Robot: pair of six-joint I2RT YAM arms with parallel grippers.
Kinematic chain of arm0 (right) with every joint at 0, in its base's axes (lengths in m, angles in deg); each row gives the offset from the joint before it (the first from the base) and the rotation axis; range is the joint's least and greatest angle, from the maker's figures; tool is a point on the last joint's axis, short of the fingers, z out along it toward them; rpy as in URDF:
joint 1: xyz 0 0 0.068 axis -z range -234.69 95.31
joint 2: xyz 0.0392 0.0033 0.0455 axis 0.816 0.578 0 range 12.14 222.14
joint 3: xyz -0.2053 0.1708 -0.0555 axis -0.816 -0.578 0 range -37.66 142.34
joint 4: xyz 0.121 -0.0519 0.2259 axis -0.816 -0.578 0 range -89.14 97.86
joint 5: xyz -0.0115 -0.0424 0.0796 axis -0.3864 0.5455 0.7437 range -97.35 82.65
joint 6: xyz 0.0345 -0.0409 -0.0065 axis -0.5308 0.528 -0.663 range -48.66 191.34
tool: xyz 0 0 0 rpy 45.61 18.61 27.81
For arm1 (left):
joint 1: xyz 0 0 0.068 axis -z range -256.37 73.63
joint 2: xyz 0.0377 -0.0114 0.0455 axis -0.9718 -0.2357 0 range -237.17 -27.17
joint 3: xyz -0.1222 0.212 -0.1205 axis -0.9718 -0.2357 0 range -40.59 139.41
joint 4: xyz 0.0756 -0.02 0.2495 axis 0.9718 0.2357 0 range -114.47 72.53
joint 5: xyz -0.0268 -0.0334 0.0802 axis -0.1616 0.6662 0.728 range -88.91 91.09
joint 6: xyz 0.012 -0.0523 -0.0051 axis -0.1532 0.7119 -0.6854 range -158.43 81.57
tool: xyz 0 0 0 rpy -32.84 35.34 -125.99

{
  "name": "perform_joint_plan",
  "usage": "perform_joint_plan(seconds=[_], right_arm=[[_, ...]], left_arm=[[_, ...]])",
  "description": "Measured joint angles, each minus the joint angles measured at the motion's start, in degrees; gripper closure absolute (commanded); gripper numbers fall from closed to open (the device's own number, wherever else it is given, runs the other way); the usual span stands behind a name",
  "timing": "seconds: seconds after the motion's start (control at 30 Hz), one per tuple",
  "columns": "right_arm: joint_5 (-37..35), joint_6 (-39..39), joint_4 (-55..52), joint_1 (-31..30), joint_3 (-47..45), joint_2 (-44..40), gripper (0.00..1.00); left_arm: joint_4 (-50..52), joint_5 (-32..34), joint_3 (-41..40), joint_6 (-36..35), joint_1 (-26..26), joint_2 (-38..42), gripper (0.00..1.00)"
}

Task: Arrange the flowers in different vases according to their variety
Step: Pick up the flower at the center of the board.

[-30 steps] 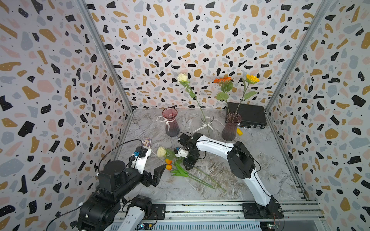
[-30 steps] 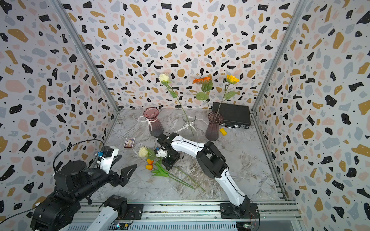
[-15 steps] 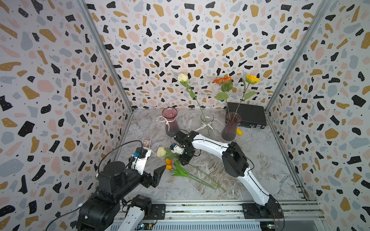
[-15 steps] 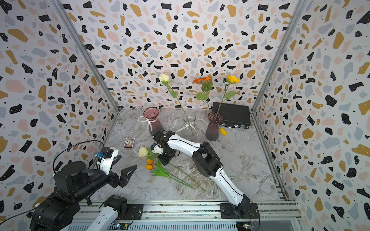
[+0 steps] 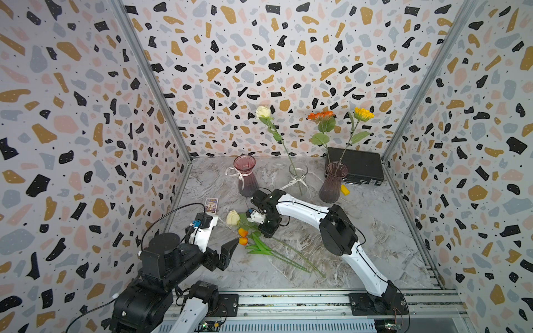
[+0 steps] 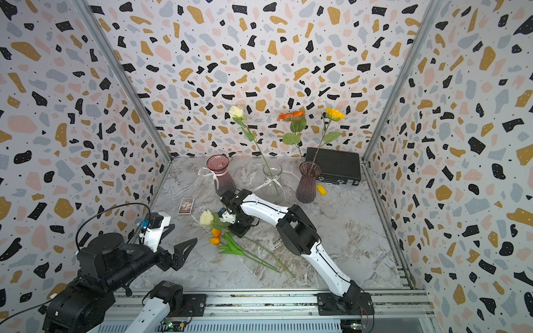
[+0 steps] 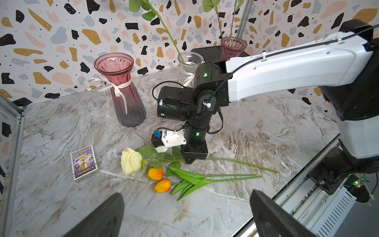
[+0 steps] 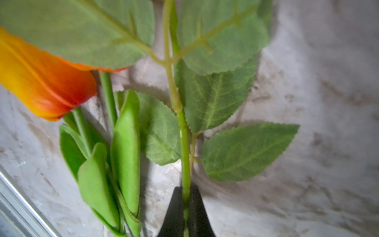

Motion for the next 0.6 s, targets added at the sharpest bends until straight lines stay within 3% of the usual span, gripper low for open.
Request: perform_joint_plan(seconds=[0.2,0.6], right_arm=[[-6.3,-0.7,-0.4,0.0,-1.0,-2.8,1.00],[-19.7,-5.6,1.4,1.2,-2.1,-18.0,1.00]], left_arm=[[0.5,0.0,0.0,0.0,0.0,0.4,0.00],[0.8,0.0,0.0,0.0,0.0,1.4,0.01]])
